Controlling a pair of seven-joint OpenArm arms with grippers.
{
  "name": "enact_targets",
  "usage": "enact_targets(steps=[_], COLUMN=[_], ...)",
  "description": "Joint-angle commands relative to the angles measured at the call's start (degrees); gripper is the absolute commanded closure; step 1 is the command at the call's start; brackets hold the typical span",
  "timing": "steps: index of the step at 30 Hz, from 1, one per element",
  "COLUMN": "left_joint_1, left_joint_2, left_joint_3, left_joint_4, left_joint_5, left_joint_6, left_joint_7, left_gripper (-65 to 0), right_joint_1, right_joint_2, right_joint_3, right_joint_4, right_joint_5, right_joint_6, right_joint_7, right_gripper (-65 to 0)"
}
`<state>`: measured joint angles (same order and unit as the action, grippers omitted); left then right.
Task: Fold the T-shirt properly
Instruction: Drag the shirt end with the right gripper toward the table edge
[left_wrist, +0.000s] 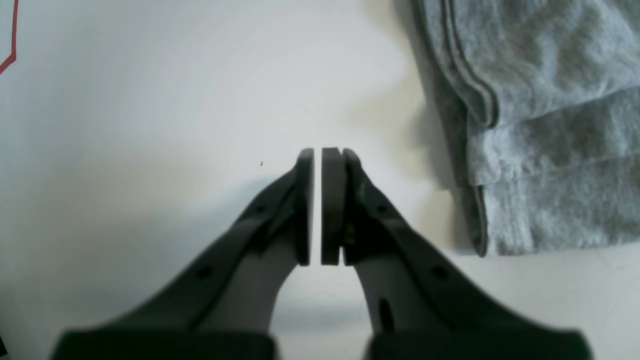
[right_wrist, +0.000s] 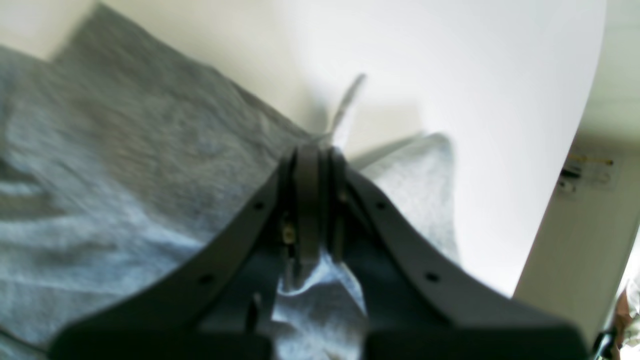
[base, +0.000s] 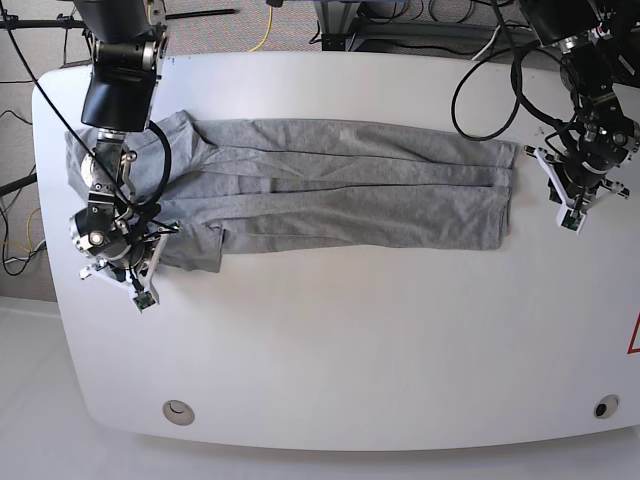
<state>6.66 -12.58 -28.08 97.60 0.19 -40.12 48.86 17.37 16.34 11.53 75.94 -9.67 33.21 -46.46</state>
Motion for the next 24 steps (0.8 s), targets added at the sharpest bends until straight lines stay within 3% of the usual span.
enact_targets(steps=[1, 4, 11, 14, 24], left_joint_1=[-0.72, -0.72, -0.72, -0.72, -0.72], left_joint_2=[-0.74, -0.74, -0.74, -0.74, -0.74], left_joint_3=[-0.19, -0.19, -0.19, -0.19, -0.19], left_joint_4=[0.82, 0.82, 0.82, 0.82, 0.82], left_joint_5=[-0.41, -0.41, -0.41, -0.41, -0.41], left_joint_6=[0.12, 0.12, 0.12, 0.12, 0.12], left_joint_7=[-0.55, -0.55, -0.55, -0.55, -0.55], left_gripper=[-1.7, -1.7, -1.7, -1.7, -1.7], right_joint_1=[2.20, 3.34, 3.34, 3.16, 3.25], right_joint_2=[0.94, 0.23, 0.23, 0.23, 0.23], right_joint_3=[0.29, 0.29, 0.56, 0.56, 0.56], right_joint_4=[-0.65, -2.67, -5.39, -5.39, -5.48], right_joint_5=[0.05, 0.05, 0.05, 0.05, 0.05], right_joint_6=[-0.29, -0.29, -0.29, -0.29, -0.38], right_joint_7=[0.70, 1.14, 4.83, 5.80, 8.26], right_gripper=[0.0, -4.3, -24.4, -29.6, -30.1])
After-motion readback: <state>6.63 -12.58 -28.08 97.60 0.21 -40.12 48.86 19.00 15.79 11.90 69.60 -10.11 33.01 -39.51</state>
